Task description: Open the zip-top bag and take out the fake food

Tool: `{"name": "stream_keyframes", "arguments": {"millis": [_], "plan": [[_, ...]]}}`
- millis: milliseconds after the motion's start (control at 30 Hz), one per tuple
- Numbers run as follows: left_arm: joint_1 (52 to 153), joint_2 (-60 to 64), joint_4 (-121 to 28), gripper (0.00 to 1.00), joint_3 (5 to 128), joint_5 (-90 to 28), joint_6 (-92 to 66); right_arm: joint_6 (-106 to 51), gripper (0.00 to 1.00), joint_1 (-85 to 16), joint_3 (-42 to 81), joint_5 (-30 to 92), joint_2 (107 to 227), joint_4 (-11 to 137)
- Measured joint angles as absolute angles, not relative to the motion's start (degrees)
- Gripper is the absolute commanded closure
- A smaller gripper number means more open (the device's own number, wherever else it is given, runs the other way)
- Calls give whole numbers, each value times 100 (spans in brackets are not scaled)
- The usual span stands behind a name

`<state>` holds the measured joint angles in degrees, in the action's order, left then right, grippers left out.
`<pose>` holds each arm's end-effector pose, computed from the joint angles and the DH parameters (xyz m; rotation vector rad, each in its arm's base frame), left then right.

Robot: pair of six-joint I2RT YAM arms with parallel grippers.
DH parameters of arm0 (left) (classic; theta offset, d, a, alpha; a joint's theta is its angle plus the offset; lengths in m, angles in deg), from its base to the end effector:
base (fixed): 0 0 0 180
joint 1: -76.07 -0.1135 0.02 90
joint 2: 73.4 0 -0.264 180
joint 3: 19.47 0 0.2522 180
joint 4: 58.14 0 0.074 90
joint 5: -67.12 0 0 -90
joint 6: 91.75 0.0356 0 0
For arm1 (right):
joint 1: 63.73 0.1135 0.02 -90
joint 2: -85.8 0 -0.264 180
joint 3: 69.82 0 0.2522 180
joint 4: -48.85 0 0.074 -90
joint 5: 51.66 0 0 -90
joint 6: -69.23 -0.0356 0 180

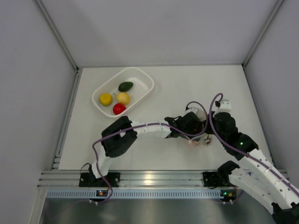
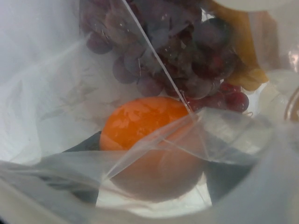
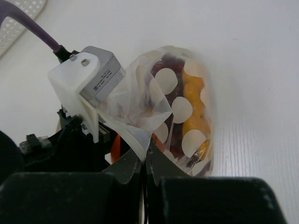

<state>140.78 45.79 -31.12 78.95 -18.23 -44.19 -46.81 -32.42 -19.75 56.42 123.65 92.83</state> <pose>0.1983 -0.4130 0.1734 0.4525 2.5055 -0.7292 0.1337 0.0684 0.2721 0.0893 2.1042 0.2679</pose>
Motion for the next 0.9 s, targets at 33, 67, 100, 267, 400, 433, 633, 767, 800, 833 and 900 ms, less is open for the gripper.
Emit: {"name": "stream_keyframes", "arguments": {"millis": [33, 67, 100, 267, 400, 433, 633, 767, 800, 833, 900], "plan": [[14080, 4588, -3119, 40, 7902, -1817, -4430, -4670, 100, -3240, -1975, 5640, 12343, 9272], [14078, 4588, -3121, 46, 7902, -1817, -4428, -4674, 100, -3240, -1975, 5631, 12325, 9274], [14078, 4588, -3119, 56, 7902, -1812, -4432, -4655, 100, -3240, -1975, 5636, 12319, 9274], [14085, 4534, -3119, 76, 7845, -1732, -4430, -4628, 100, -3240, -1975, 5588, 12319, 9265], [14106, 4245, -3092, 84, 7563, -1550, -4423, -4604, 100, -3238, -1966, 5404, 12336, 9208], [14109, 4160, -3084, 86, 7502, -1526, -4423, -4585, 100, -3238, -1966, 5371, 12349, 9187], [14165, 3493, -3068, 93, 7259, -1286, -4384, -4484, 100, -3236, -1964, 5264, 12627, 9154], [14189, 3130, -3068, 96, 7165, -1128, -4375, -4438, 100, -3236, -1964, 5201, 12756, 9125], [14196, 3058, -3071, 97, 7139, -1102, -4373, -4432, 100, -3236, -1964, 5177, 12778, 9114], [14205, 2971, -3071, 98, 7100, -1071, -4369, -4432, 100, -3236, -1962, 5168, 12802, 9101], [14227, 2820, -3064, 100, 7034, -1008, -4366, -4429, 100, -3236, -1962, 5148, 12850, 9086]]}}
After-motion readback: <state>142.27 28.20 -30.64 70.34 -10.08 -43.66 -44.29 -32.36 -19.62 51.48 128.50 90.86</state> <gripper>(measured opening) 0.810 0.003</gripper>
